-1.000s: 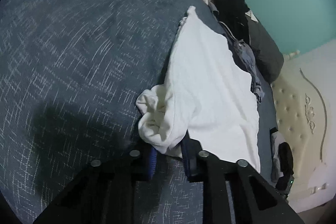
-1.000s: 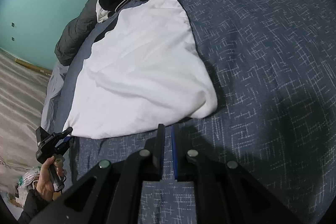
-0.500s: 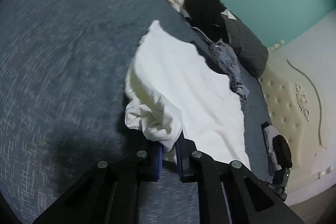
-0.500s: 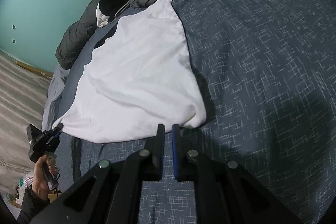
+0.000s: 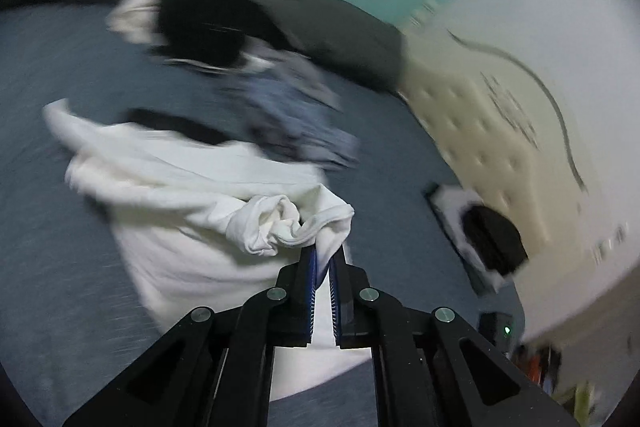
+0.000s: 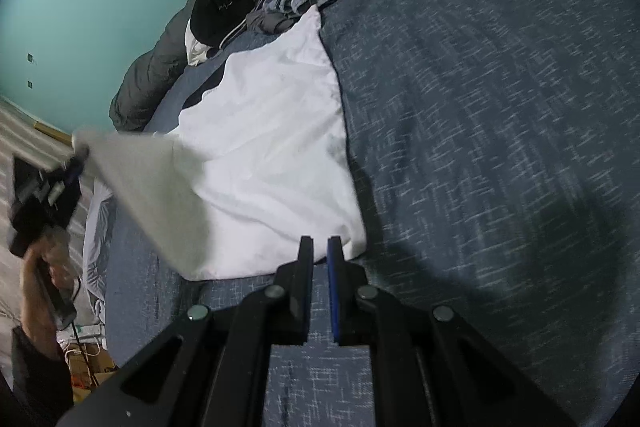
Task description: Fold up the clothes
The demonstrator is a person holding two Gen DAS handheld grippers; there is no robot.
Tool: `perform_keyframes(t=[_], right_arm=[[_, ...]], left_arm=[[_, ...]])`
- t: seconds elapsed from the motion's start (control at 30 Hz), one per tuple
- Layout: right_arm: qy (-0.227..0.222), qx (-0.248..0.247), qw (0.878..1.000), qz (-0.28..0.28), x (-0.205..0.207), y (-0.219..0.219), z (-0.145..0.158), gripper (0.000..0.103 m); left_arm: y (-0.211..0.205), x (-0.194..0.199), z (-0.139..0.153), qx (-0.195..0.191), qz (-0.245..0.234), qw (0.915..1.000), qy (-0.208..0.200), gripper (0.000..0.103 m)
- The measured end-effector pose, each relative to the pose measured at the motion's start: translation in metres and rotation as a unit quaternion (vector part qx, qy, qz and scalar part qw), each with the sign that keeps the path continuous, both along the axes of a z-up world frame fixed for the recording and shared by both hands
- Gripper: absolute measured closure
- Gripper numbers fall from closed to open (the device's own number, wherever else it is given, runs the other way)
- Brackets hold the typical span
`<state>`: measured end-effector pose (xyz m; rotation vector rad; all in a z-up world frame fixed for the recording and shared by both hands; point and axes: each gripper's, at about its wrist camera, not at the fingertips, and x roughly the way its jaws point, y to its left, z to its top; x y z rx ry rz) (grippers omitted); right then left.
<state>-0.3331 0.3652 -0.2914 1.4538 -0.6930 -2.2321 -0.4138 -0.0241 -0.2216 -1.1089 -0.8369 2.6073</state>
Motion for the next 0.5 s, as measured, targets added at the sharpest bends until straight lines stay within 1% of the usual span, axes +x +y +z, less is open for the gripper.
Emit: perform_keyframes(t=[0.1, 0.2, 0.3, 0.4, 0.43, 0.5], right_arm=[[0.002, 0.006, 1.0, -0.004, 0.0, 0.01, 0.005, 0.097], [0.002, 0.01, 1.0, -0.008, -0.002, 0.019, 0.008, 0.096], [0.0, 0.018, 1.0, -0.007, -0.004, 0.024, 0.011, 0.096], [-0.003, 0.026, 1.0, 0.002, -0.009, 0.021, 0.011, 0.09], [-0.003, 0.025, 1.0, 0.004, -0.01, 0.02, 0.01, 0.086], [-0.005, 0.022, 1.0, 0.009, -0.015, 0.015, 0.01, 0.083]], left_arm=[[0.033, -0.009, -0.018, -0.002, -0.037, 0.9991, -0.022, 0.097], [0.067, -0.018, -0.035, -0.004, -0.073, 0.9963, -0.045, 0.097], [0.1, -0.027, -0.053, -0.006, -0.11, 0.9917, -0.067, 0.097], [0.134, -0.037, -0.071, -0.009, -0.146, 0.9852, -0.089, 0.095], [0.141, -0.038, -0.075, -0.009, -0.155, 0.9834, -0.095, 0.094], [0.122, -0.03, -0.071, -0.013, -0.14, 0.9856, -0.094, 0.09]])
